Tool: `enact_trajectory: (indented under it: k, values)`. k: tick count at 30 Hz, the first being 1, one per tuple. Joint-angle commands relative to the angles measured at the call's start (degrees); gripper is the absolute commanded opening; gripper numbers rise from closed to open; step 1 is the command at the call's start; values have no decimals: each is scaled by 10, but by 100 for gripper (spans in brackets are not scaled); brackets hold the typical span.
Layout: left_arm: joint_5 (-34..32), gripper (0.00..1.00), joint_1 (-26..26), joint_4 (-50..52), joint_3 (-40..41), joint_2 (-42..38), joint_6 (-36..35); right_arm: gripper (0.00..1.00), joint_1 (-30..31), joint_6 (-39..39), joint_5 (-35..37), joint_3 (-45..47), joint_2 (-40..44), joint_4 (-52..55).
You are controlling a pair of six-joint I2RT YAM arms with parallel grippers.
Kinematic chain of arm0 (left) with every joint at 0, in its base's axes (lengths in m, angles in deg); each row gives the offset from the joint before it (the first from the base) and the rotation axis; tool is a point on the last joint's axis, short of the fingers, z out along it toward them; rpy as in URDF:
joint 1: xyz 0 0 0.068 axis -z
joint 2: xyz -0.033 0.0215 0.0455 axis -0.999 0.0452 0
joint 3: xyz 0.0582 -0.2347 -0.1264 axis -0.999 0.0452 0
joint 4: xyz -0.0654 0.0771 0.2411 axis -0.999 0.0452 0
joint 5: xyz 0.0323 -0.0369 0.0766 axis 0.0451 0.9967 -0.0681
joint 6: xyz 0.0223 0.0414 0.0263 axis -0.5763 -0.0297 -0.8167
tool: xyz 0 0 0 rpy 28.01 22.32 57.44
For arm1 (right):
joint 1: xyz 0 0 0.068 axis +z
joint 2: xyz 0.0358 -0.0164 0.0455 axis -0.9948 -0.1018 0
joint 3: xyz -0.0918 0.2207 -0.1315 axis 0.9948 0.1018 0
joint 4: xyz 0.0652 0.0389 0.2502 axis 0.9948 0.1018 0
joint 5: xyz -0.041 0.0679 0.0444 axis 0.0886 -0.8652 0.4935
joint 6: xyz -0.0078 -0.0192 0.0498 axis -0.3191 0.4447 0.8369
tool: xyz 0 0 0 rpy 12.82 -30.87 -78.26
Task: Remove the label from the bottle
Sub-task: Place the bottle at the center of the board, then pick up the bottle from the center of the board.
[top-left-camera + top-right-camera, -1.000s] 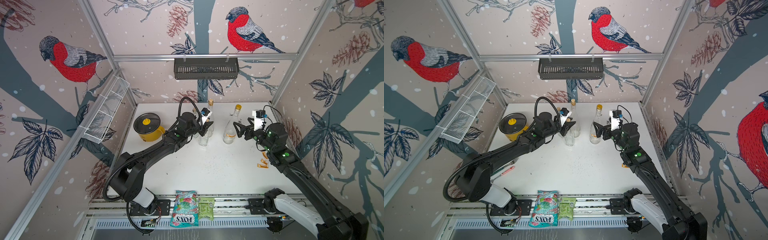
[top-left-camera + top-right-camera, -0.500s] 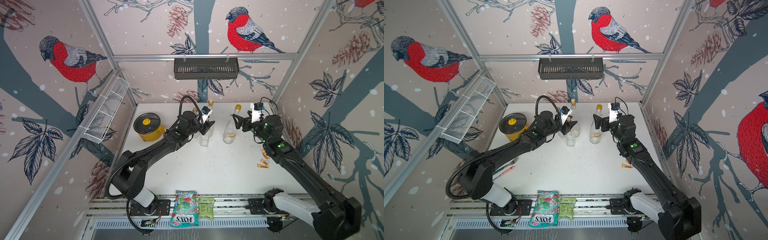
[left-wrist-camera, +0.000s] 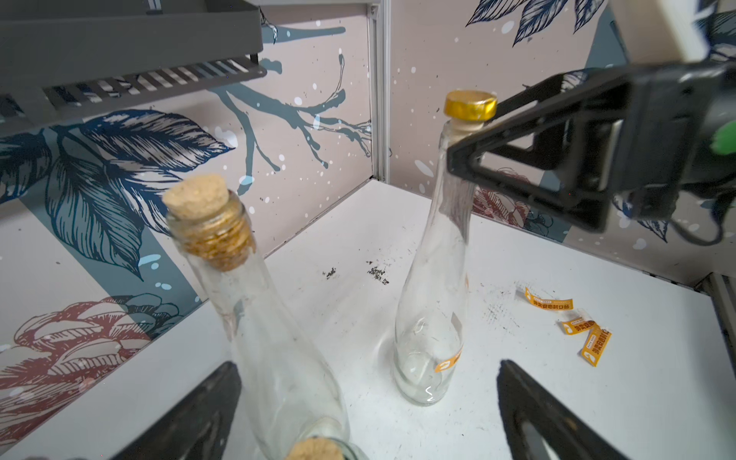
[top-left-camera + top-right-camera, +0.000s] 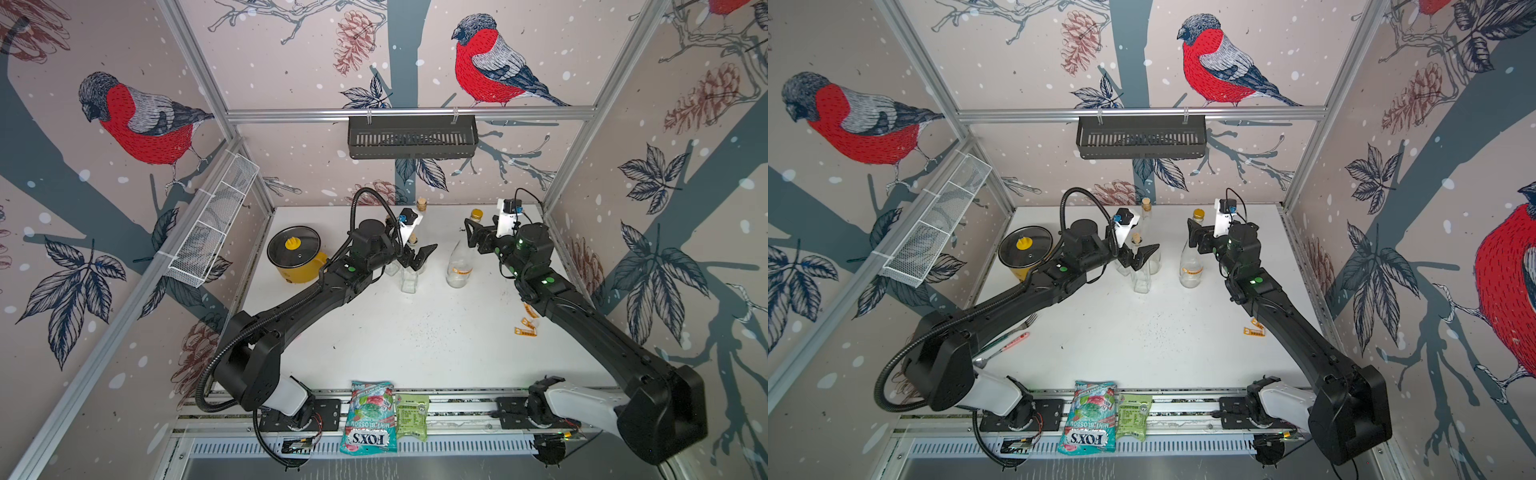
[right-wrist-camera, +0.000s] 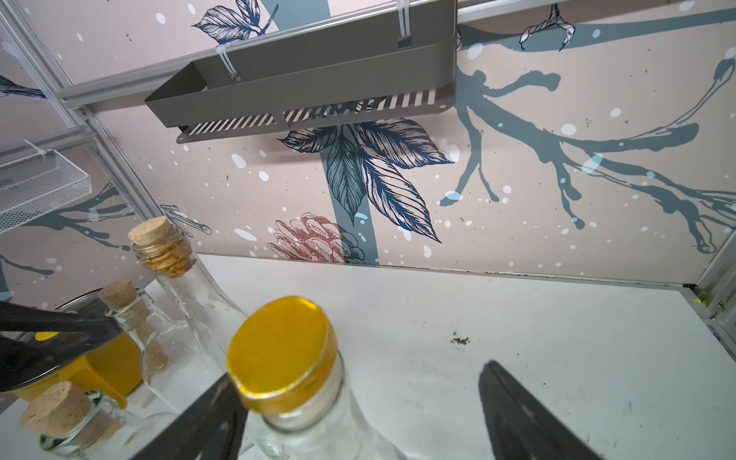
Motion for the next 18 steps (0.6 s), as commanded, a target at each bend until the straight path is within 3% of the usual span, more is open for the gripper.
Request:
enact_trajectory:
  k: [1, 7, 18]
  values:
    - [22, 99, -1, -4, 8, -21, 3, 86, 3, 2, 23, -6, -10, -37]
    - [28, 99, 0, -12, 47, -72, 22, 74, 19, -11, 37, -5, -22, -57]
    - [29, 99, 4, 24, 111, -163, 36, 27, 56, -59, 42, -13, -23, -39]
